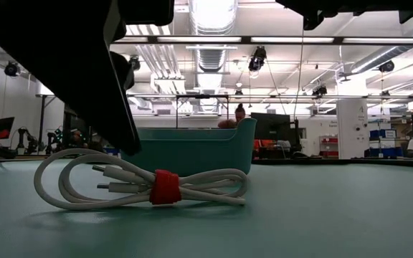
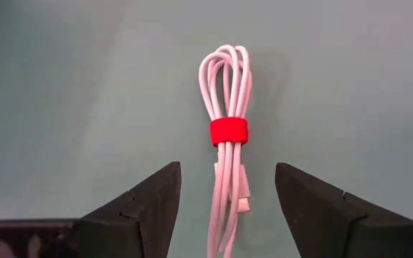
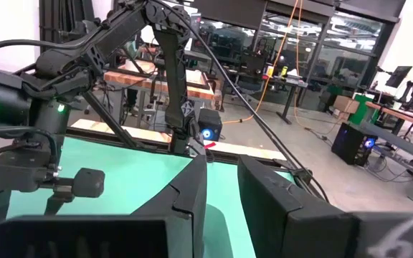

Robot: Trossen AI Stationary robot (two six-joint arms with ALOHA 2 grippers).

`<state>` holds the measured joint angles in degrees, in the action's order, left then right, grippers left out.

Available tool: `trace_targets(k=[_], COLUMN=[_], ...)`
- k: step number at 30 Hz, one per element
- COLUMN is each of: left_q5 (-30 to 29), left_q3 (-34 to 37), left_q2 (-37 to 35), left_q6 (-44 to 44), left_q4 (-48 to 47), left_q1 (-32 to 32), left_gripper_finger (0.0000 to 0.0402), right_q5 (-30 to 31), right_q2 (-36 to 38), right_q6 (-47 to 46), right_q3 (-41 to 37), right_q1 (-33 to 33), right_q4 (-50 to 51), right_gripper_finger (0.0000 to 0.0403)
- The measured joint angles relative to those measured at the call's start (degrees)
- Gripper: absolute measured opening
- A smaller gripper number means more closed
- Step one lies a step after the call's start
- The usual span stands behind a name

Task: Pick and place USB-C Cables
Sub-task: Put the white charger cable into the green bin

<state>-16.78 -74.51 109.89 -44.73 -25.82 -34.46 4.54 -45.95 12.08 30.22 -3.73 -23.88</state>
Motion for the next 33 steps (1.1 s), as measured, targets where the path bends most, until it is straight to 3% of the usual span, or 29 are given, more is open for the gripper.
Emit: trace_targets(k=[9,19,33], left_q5=[-0.3,-0.6,0.4], left_q3=[3.7,4.6,5.7], left_q2=[0.0,0.0,0.0], left_q6=[0.0,-0.4,-1.6], left_q4=[5.9,5.9,6.1], left_q1=[-0.1,-0.1,-0.2], left_gripper_finger=[0.0212,0.0207,0.0113], right_q5=[0.0,0.0,0.0], right_q2=[0.0,0.0,0.0], right_q6=[0.0,0.0,-0.1], right_q3=[0.0,0.0,0.0], right_q1=[0.0,0.0,0.0], right_q4=[0.0,0.3,0.6], right_gripper_finger=[0.0073,0.0073,0.0073])
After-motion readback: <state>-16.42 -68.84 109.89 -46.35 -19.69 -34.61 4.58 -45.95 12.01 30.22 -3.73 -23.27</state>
